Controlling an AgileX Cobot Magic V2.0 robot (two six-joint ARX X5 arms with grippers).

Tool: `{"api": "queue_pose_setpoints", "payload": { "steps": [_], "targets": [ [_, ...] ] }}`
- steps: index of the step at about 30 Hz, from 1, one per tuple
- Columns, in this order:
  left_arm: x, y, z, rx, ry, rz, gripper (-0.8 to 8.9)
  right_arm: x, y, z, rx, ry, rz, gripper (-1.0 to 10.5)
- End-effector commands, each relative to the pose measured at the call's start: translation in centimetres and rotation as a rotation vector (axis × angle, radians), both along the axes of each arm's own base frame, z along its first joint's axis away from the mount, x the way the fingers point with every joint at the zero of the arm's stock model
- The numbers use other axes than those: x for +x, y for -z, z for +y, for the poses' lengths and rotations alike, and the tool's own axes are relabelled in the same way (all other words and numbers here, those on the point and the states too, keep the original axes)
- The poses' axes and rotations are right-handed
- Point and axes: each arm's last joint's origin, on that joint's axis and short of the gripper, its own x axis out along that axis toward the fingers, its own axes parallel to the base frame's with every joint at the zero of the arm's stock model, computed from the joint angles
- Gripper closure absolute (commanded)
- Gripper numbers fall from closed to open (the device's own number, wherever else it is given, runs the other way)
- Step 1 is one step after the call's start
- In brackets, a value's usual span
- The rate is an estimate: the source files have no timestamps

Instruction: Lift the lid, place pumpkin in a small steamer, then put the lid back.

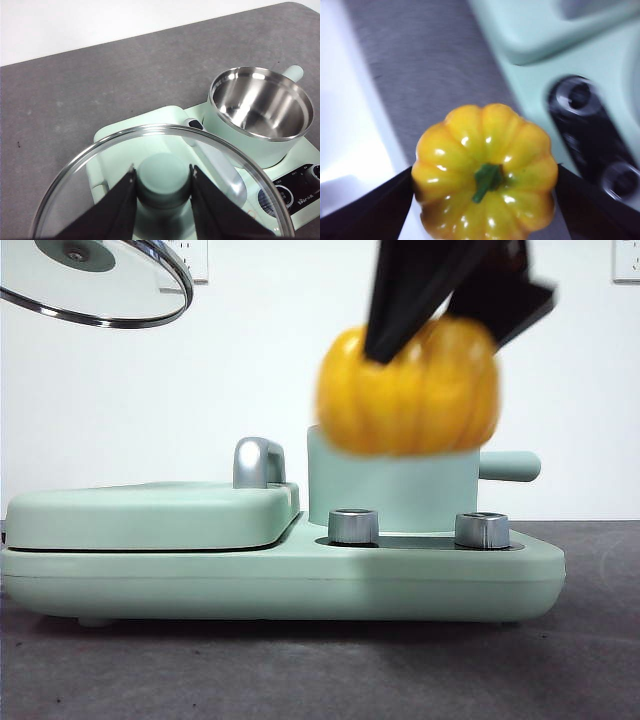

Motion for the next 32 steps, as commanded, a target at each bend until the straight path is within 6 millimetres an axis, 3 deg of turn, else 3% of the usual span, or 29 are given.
{"api": "queue_pose_setpoints", "payload": {
  "steps": [1, 7, 13, 26, 32],
  "targets": [
    [0.0, -0.8, 0.0, -0.017, 0.002, -0.05, 7.98, 0.3, -1.5, -0.3, -0.002, 0.093, 0.046, 6.0],
    [0.1, -0.9, -0.1, -0.022, 0.002, -0.061, 7.98, 1.4, -3.9, -1.3, -0.006, 0.241, 0.11, 6.0],
    [0.1, -0.9, -0.1, -0.023, 0.001, -0.061, 7.98, 4.1, -5.3, -1.3, -0.023, 0.304, 0.113, 6.0],
    [0.1, -0.9, -0.1, -0.026, 0.0, -0.059, 7.98, 12.4, -8.0, 0.3, -0.068, 0.375, 0.036, 6.0],
    [0.1, -0.9, -0.1, -0.025, 0.0, -0.059, 7.98, 15.9, -7.6, 1.1, -0.066, 0.408, 0.032, 6.0]
  ]
}}
